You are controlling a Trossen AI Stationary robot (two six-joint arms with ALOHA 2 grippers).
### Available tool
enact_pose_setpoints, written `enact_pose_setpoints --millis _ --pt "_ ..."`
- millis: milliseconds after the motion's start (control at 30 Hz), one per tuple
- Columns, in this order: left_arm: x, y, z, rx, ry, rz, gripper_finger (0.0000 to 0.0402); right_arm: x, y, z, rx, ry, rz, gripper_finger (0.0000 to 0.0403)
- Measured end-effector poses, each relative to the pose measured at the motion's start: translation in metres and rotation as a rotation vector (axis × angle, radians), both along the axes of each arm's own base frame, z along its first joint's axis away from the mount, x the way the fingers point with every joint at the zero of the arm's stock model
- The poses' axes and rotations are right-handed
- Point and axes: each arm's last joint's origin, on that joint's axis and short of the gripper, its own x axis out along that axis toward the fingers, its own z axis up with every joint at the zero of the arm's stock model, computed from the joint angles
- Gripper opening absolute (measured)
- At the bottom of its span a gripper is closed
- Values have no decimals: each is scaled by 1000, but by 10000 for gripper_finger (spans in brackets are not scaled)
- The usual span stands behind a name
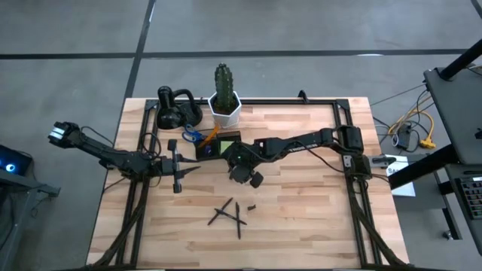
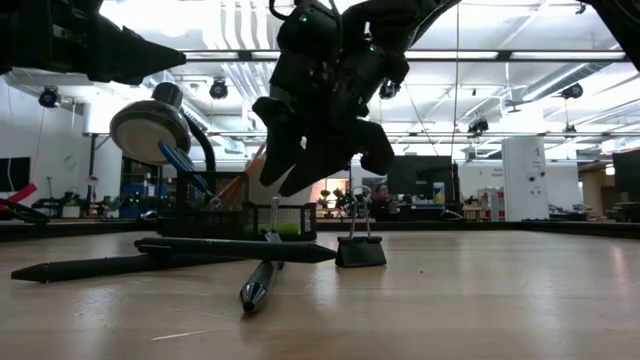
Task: Pick and place office supplies into organizer
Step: Put the top black binder clip into the black desk organizer
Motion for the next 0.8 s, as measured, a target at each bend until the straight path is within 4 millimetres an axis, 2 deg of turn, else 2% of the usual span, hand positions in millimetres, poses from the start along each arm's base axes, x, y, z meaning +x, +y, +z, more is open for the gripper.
enact_pose_setpoints --millis 500,800 --pt "0 0 0 0 0 0 59 4 -8 -18 -11 9 -5 151" --pt "0 0 0 0 0 0 59 4 -11 -18 -11 4 -11 136"
